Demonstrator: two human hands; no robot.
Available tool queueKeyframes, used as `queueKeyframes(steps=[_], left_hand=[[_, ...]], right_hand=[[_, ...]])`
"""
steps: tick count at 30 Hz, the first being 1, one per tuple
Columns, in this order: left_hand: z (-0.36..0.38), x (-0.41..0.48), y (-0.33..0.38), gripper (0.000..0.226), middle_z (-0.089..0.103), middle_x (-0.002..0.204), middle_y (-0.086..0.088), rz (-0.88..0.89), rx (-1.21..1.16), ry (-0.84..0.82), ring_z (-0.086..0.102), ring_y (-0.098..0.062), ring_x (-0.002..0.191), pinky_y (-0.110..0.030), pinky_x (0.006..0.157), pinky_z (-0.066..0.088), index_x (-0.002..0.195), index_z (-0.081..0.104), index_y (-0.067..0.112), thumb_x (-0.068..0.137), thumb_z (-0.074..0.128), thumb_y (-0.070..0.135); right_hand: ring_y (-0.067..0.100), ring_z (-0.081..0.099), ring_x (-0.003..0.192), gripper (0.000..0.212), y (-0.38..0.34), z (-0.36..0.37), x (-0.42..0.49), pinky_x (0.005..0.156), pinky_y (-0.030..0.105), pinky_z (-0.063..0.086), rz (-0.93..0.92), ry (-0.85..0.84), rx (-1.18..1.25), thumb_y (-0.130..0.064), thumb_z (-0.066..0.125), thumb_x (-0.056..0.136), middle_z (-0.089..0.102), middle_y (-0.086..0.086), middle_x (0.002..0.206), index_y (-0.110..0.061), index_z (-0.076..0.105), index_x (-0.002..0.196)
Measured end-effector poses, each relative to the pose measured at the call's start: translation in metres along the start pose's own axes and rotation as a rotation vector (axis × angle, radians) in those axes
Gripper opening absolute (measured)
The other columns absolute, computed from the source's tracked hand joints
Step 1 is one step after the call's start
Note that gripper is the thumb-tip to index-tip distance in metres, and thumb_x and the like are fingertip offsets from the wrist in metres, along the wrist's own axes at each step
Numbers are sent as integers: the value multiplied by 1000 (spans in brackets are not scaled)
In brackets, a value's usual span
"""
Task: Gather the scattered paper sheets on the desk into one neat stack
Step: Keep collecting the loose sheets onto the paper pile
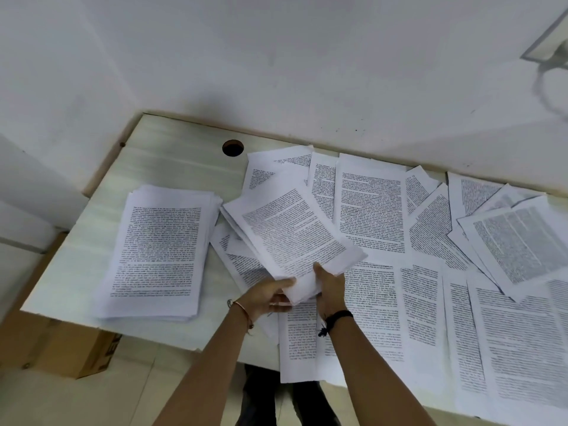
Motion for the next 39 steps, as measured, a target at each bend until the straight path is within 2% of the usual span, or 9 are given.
queueKeyframes(steps=[6,11,17,24,28,30,32,35,39], left_hand=[[-72,8,40,16,62,89,-12,275,-180,285,61,-15,67,-24,55,49,102,61,14,92,58,25],[-113,24,42,42,62,115,-13,150,-5,443,57,-29,101,-36,79,49,119,57,10,86,66,34],[-101,28,70,41,51,137,-12,258,495,552,51,-30,119,-29,91,39,133,45,8,95,52,22],[-86,35,78,51,35,151,-4,258,756,449,38,-30,136,-37,113,28,147,28,21,98,43,21],[-91,35,83,50,41,146,-3,331,601,418,40,-27,134,-35,111,31,143,36,18,95,50,19],[-97,24,83,38,58,125,-4,404,176,413,54,-25,117,-36,96,46,125,55,20,90,58,33],[-99,11,75,30,67,102,1,454,-220,405,63,-17,93,-30,75,55,105,62,25,89,53,49],[-75,13,54,45,70,107,-4,390,-345,255,67,-18,96,-34,83,55,119,59,22,89,46,52],[-71,19,37,43,57,131,-17,333,-156,353,56,-30,117,-45,103,44,132,49,7,90,59,5]], right_hand=[[34,65,94,25,-32,-56,27,77,40,57,62,-100,-177,0,71,77,69,15,99,-5,66,101],[33,67,100,101,-46,-89,33,76,34,58,201,-258,-424,-39,97,28,69,20,110,10,64,110],[24,54,99,54,-75,-109,28,86,35,42,-85,323,-473,-40,67,84,59,10,112,-5,47,120],[23,50,93,49,-73,-69,44,78,30,36,-110,141,-719,-35,41,101,52,16,116,-10,29,142],[22,49,77,31,-72,-62,43,67,28,36,-101,155,-690,-15,47,97,53,10,94,-11,42,127],[19,44,67,4,-69,-60,42,62,30,32,-87,154,-596,-6,51,90,45,2,68,-10,49,89],[17,40,52,24,-55,-57,41,56,29,33,9,124,-405,-1,53,87,43,-1,52,-12,43,68],[25,65,76,12,-22,-24,27,67,35,58,238,-141,-207,4,57,86,69,10,86,-2,64,95],[26,66,95,35,-11,4,18,76,37,60,276,-298,-211,-6,67,85,68,14,108,-2,61,119]])
Point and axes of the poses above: each hand's wrist, its own x-axis towards the middle knuckle, its own z-axis out of the palm, y = z × x, the point moved 8 cm from there along x, towards the middle knuckle
